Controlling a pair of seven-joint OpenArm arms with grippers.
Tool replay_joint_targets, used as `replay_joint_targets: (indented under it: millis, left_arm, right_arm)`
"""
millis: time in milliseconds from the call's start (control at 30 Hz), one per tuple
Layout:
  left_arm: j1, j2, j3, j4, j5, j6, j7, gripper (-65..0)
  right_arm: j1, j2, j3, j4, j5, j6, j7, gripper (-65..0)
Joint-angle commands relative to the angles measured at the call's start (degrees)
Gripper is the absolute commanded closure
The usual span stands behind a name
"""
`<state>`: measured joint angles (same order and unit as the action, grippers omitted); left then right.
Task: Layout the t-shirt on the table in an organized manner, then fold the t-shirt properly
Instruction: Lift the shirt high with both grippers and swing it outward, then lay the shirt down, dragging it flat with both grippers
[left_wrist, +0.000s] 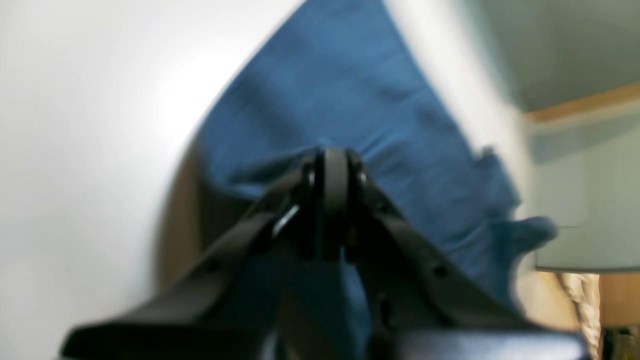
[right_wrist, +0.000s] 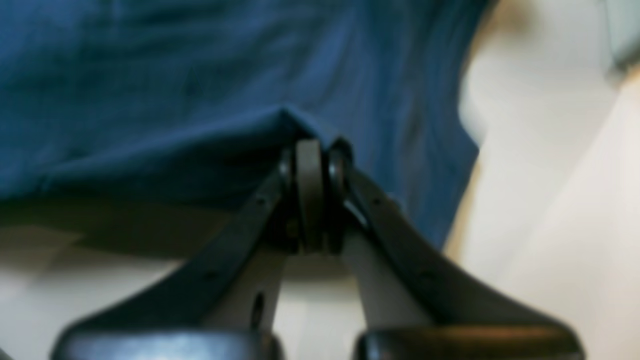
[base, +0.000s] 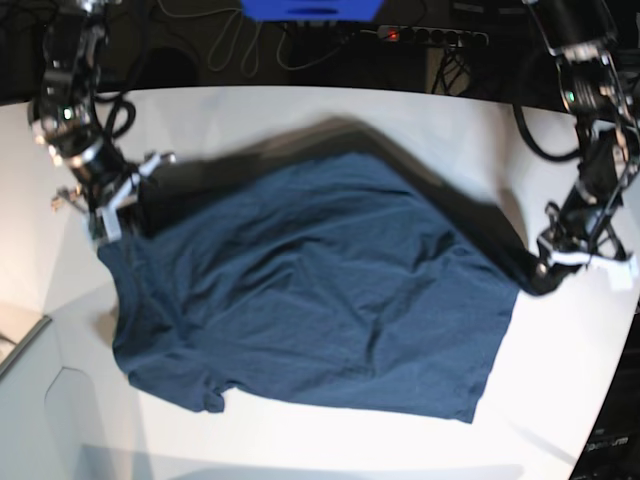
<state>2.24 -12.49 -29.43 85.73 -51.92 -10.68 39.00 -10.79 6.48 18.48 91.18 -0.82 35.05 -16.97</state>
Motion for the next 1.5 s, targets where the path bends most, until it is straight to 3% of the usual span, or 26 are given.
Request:
replay_joint_targets:
  millis: [0, 300, 467, 600, 767, 900, 1033, 1200, 1367, 1467]
  left_arm:
    - [-3.52, -1.18, 0.99, -1.38, -0.43, 0.17, -1.07, 0.0]
    - [-34.81, -2.67, 10.84, -29.51, -0.43, -0.09, -1.51, 0.0]
    - [-50.11, -2.67, 19.01, -42.09, -0.43, -0.18, -9.33, 0.0]
    - [-57.58, -2.41, 24.99, -45.6, -0.61, -0.18, -14.52, 0.0]
    - [-62.33, -2.32, 27.28, -45.07, -0.96, -0.18, -15.75, 0.0]
    - [-61.36, -3.11, 26.75, -38.66, -1.13, -0.18, -12.85, 0.0]
    - [-53.19, -4.34, 19.28, -27.05, -2.19, 0.0, -6.96, 0.0]
    - [-37.19, -5.57, 10.66, -15.36, -7.38, -0.18, 1.39, 0.0]
    - [-17.84, -6.63, 4.42, -10.79, -11.77, -0.18, 2.27, 0.0]
    - [-7.47, -6.54, -0.94, -9.03, -15.9, -0.27, 2.45, 0.0]
  right_arm:
    - [3.18, 1.04, 0.2, -0.93, 0.78, 0.07, 1.37, 0.0]
    - [30.08, 6.93, -0.15, -16.41, 0.69, 0.07, 1.37, 0.0]
    - [44.94, 11.06, -0.15, -23.53, 0.51, -0.19, 1.37, 0.0]
    - [54.26, 12.02, -0.15, -26.25, -5.38, -0.19, 1.63, 0.0]
    - [56.46, 11.94, 0.11, -23.62, -7.49, -0.19, 1.46, 0.0]
    - [48.81, 11.67, 0.47, -15.7, -7.49, -0.19, 1.54, 0.0]
    - [37.47, 9.39, 0.55, -4.01, -7.4, -0.19, 1.72, 0.0]
    - [21.91, 3.85, 4.16, 9.09, -7.4, 0.16, 1.98, 0.0]
    - [7.93, -1.43, 7.06, 14.45, -7.31, 0.16, 2.16, 0.0]
    - [-1.04, -3.36, 7.76, 15.51, -4.24, 0.16, 6.73, 0.0]
